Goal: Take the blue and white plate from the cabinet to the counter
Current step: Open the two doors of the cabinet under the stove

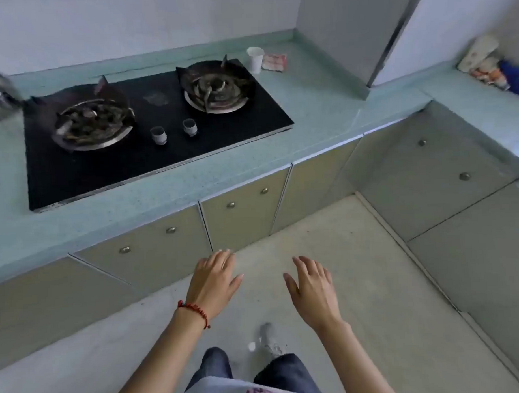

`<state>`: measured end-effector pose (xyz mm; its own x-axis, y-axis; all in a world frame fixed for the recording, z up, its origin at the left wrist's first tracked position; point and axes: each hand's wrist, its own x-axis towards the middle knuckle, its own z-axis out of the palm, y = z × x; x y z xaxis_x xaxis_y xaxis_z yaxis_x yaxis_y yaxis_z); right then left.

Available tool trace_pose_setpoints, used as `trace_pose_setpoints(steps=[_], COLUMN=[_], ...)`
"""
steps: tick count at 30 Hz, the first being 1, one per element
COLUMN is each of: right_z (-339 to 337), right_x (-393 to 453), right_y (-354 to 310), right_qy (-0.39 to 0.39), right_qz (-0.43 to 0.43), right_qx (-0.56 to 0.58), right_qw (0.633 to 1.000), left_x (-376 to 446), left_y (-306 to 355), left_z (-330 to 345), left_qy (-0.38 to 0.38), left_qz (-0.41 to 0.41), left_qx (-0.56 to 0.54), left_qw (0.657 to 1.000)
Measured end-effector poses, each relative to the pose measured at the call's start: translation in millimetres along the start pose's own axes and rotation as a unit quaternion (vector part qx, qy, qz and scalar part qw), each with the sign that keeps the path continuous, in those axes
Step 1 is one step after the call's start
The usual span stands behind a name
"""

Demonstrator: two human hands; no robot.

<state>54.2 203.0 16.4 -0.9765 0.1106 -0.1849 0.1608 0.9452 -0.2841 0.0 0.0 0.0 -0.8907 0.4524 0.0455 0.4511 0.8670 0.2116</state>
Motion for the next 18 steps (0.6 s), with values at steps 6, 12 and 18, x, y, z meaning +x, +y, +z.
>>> trace_pose_setpoints(steps=[6,12,18], right_z=[-14.4,-14.9,1.3], right_x=[74.3,123.0,145.2], right_y=[17.7,12.2,-3.3], right_qy=[0.01,-0.002,-0.03], right_qz=[-0.148,-0.232,-0.262], right_qx=[-0.008,-0.006,0.013], right_qw=[0.989,0.973,0.964], left_x=[20.4,24.8,31.9], left_y=[4.5,8.7,1.8], left_z=[3.0,9.3,14.8], left_qy=[0.017,0.02,0.035], left_qz=[-0.153,-0.237,-0.257], left_qx=[-0.04,-0.033,-0.025], left_qw=[0.987,0.971,0.965])
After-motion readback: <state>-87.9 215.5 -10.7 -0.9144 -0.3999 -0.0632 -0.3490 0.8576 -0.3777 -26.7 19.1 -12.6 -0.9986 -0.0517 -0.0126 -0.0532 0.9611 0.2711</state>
